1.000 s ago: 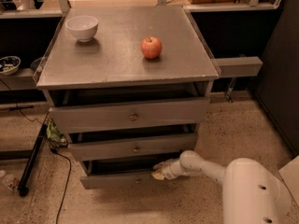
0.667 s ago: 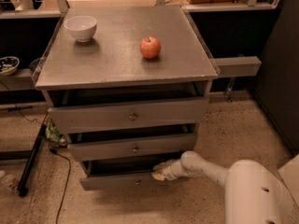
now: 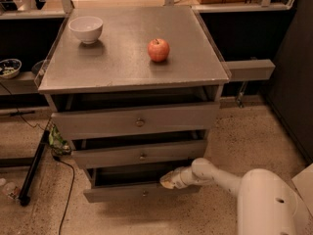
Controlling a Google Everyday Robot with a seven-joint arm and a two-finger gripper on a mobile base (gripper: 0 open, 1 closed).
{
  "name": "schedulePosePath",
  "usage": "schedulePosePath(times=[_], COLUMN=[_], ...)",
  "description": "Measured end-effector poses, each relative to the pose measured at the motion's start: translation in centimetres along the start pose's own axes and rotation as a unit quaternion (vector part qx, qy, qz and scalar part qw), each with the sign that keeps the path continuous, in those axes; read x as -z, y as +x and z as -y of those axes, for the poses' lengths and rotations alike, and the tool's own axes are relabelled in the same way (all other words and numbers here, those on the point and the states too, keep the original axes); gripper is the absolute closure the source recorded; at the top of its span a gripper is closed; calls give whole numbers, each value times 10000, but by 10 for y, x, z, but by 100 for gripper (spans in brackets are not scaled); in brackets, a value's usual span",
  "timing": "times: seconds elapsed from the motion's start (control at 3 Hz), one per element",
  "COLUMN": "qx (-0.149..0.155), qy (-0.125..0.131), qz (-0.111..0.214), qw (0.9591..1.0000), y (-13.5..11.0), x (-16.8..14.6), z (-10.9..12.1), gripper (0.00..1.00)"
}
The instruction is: Open bottom drawer
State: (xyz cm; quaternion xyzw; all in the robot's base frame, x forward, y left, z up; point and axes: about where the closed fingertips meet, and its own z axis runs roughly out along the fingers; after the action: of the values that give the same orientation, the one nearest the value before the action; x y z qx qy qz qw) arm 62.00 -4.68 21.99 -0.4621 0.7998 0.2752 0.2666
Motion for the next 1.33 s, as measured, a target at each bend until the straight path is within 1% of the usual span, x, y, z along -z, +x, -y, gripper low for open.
schedulePosePath(times=[0.33, 0.67, 1.33], qx=[0, 0, 0], qy=[-1, -1, -1], qz=[0, 0, 0], qw=[10000, 10000, 10000], y=[0, 0, 0], x=[0, 0, 0], z=[0, 0, 0], gripper=[100, 73, 26])
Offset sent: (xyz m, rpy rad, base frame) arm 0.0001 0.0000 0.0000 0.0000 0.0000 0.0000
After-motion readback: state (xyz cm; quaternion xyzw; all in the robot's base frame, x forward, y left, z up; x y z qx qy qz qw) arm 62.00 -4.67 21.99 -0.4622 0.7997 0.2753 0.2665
